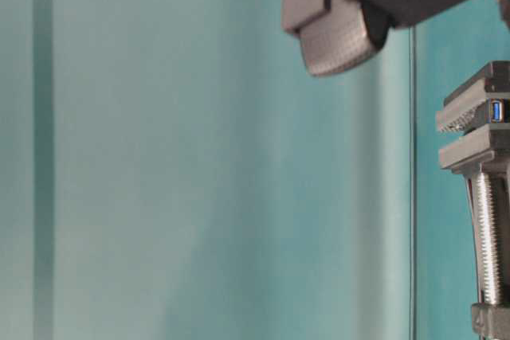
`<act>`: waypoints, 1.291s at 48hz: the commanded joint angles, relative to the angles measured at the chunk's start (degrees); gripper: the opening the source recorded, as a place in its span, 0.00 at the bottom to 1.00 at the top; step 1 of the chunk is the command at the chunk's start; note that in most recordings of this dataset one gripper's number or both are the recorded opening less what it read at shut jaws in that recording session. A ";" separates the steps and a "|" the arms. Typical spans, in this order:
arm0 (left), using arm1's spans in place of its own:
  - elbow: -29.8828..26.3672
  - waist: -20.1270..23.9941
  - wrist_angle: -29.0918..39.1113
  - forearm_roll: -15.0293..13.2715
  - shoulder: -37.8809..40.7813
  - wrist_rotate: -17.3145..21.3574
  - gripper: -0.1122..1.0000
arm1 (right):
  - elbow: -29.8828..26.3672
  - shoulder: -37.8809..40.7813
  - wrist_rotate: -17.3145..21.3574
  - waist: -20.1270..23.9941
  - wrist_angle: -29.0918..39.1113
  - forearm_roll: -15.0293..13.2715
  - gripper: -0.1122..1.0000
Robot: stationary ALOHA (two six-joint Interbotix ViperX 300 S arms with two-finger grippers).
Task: Insert the USB cable into the fixed female connector.
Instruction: 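Carry the plug with the right gripper to align with the vise port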
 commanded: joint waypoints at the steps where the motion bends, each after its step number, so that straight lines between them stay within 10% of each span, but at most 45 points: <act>1: -0.62 0.00 -0.53 0.09 0.79 -0.35 1.00 | -1.14 -1.23 -0.09 -0.88 -0.53 0.18 0.29; 62: 0.35 0.00 -2.02 0.09 0.79 -1.14 1.00 | -0.35 -3.52 -3.60 -4.22 -0.70 1.32 0.29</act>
